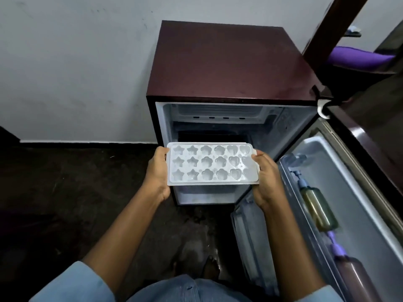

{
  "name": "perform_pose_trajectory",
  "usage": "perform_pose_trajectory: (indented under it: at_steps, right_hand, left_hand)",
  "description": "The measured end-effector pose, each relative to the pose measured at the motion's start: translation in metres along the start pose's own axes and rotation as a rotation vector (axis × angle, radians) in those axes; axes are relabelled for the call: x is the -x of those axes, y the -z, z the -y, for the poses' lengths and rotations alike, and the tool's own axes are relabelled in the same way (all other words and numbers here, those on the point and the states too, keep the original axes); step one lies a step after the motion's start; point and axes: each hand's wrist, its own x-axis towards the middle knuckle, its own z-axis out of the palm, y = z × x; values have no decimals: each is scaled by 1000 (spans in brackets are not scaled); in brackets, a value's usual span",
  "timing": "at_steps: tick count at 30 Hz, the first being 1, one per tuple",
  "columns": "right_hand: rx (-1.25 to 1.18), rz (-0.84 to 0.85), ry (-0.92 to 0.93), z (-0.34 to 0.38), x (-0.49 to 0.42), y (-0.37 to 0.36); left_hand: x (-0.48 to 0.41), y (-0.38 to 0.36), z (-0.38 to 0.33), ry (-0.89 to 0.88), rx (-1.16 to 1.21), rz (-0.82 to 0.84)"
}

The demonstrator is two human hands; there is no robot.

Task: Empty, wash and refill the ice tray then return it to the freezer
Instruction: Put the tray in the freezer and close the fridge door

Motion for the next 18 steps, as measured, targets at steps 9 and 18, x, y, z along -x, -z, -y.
perform_pose_trajectory:
  at_steps: [9,18]
  right_hand:
    - [67,-37,28,11,-49,11]
    - [52,-185,111,12,-84,5]
  left_hand:
    - [-22,-37,1,-51,33,-143]
    - [-63,-55,-10,-58,-18,-104]
